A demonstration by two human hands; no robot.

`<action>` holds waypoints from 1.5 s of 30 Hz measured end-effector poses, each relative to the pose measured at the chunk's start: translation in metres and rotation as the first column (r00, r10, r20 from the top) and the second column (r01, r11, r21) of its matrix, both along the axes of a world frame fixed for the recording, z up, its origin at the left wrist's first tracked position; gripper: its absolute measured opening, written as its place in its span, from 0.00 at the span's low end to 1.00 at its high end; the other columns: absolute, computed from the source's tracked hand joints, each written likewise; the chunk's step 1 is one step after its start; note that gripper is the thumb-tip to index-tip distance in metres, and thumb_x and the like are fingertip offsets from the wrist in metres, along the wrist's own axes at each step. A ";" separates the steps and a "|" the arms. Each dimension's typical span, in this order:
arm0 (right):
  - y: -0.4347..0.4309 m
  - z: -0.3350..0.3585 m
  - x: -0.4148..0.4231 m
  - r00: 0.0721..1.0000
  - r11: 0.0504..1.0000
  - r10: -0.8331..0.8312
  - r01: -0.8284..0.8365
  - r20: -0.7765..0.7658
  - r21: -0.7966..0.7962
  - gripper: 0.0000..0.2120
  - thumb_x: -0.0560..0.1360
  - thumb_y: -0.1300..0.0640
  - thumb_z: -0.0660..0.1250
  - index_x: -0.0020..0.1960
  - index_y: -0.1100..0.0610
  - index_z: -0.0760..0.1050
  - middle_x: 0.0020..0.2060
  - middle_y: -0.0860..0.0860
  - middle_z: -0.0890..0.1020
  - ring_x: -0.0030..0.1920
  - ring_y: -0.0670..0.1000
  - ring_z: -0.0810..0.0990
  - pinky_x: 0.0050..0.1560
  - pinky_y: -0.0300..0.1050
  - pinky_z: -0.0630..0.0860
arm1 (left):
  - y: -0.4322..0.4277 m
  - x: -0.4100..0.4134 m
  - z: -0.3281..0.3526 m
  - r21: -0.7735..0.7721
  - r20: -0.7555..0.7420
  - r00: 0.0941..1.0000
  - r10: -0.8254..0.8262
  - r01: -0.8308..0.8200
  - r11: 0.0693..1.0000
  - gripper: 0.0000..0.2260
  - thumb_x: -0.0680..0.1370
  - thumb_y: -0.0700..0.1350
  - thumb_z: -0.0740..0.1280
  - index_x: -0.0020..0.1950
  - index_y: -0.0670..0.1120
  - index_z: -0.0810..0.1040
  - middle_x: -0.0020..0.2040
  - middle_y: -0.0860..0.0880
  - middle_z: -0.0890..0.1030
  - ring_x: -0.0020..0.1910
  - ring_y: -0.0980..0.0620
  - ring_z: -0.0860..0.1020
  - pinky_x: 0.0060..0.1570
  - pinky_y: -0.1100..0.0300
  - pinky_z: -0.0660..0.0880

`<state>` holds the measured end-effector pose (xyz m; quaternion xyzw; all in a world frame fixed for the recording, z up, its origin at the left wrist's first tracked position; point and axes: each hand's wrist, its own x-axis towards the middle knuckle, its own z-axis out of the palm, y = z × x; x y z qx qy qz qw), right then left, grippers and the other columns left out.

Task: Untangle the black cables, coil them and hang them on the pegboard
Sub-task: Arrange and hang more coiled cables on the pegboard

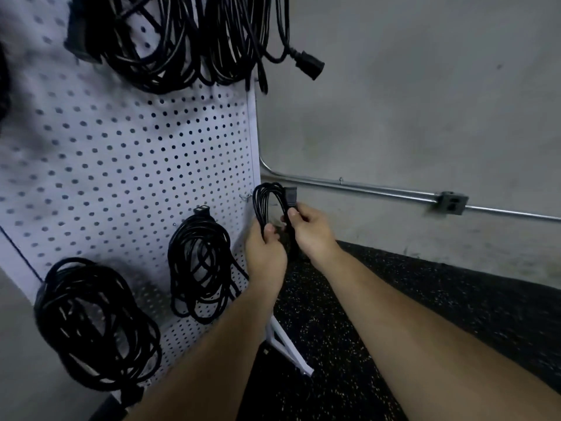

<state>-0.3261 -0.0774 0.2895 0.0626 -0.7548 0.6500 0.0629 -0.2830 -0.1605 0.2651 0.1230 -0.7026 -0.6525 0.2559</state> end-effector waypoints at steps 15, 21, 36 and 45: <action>-0.009 -0.059 0.010 0.992 0.870 0.117 -0.083 -0.040 0.486 0.16 0.86 0.55 0.56 0.68 0.60 0.74 0.61 0.57 0.80 0.64 0.57 0.77 0.58 0.40 0.69 | -0.014 0.015 -0.046 -0.380 0.308 0.949 -0.061 0.182 0.907 0.28 0.87 0.42 0.51 0.82 0.38 0.40 0.83 0.39 0.42 0.82 0.46 0.41 0.73 0.64 0.39; 0.013 -0.078 0.060 0.985 0.735 0.168 -0.095 -0.045 0.671 0.23 0.86 0.53 0.55 0.79 0.60 0.63 0.74 0.57 0.71 0.74 0.55 0.69 0.74 0.46 0.64 | -0.007 0.049 -0.062 -0.414 0.362 0.925 -0.113 0.268 0.870 0.29 0.87 0.42 0.52 0.81 0.35 0.39 0.83 0.39 0.40 0.82 0.46 0.41 0.69 0.68 0.37; 0.020 -0.129 0.103 0.986 0.775 0.167 -0.142 0.016 0.616 0.18 0.83 0.56 0.58 0.70 0.56 0.74 0.62 0.57 0.80 0.60 0.55 0.79 0.63 0.49 0.74 | -0.017 0.090 -0.093 -0.567 0.348 0.904 -0.249 0.414 0.712 0.16 0.86 0.42 0.55 0.73 0.41 0.69 0.68 0.42 0.72 0.63 0.51 0.72 0.59 0.66 0.63; 0.034 -0.200 0.136 0.971 0.752 0.153 -0.235 0.184 0.616 0.19 0.81 0.53 0.62 0.71 0.54 0.73 0.62 0.57 0.80 0.61 0.57 0.79 0.62 0.53 0.75 | -0.022 0.101 -0.171 -0.663 0.502 0.815 -0.289 0.577 0.477 0.19 0.85 0.40 0.57 0.76 0.39 0.68 0.71 0.40 0.72 0.69 0.42 0.71 0.68 0.53 0.66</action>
